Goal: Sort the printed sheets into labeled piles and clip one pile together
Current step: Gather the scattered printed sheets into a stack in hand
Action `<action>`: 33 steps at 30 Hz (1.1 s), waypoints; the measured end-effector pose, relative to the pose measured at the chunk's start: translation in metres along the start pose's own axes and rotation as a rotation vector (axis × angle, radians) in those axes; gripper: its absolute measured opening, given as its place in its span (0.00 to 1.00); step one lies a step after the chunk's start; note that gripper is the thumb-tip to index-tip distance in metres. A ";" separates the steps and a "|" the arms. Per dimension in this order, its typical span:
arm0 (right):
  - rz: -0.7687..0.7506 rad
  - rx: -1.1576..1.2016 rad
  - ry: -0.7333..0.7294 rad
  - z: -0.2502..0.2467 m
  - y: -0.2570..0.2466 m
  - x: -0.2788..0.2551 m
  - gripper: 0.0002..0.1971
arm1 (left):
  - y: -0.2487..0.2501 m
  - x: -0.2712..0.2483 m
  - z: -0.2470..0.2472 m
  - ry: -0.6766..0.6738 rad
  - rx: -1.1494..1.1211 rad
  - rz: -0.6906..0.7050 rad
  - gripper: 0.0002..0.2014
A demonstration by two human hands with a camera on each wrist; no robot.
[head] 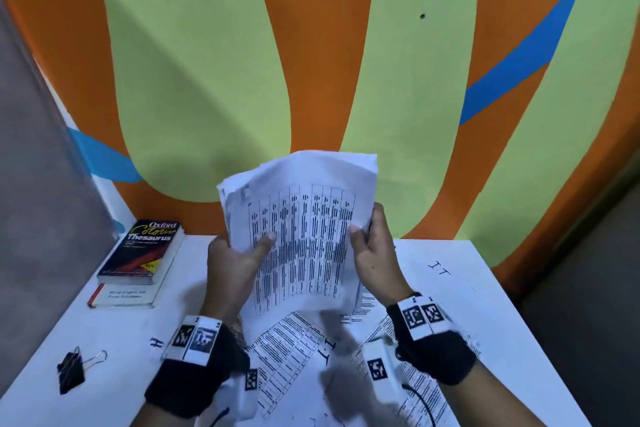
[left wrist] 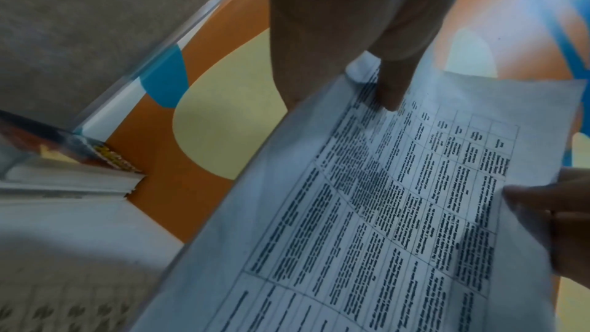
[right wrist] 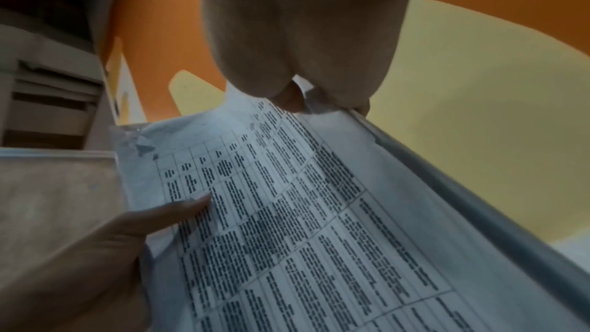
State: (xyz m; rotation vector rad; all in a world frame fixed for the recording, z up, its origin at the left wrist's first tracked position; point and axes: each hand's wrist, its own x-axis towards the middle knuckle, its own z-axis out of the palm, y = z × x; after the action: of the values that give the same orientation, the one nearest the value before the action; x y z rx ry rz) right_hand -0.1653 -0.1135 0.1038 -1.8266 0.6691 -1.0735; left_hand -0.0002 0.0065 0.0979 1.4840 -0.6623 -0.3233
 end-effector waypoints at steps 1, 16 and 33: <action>-0.015 0.028 0.010 -0.001 -0.003 0.002 0.19 | 0.004 0.002 -0.001 -0.008 -0.006 0.017 0.14; 0.046 0.112 -0.040 0.011 -0.020 0.007 0.19 | 0.012 -0.004 -0.019 -0.075 -0.075 0.195 0.16; 0.486 -1.027 -0.679 0.120 0.110 -0.026 0.46 | 0.022 0.033 -0.080 0.331 0.136 0.309 0.04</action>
State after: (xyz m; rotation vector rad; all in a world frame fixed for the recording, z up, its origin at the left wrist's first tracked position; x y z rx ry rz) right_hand -0.0735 -0.0935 -0.0318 -2.4522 1.2584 0.3374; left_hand 0.0683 0.0536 0.1294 1.4923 -0.6419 0.2058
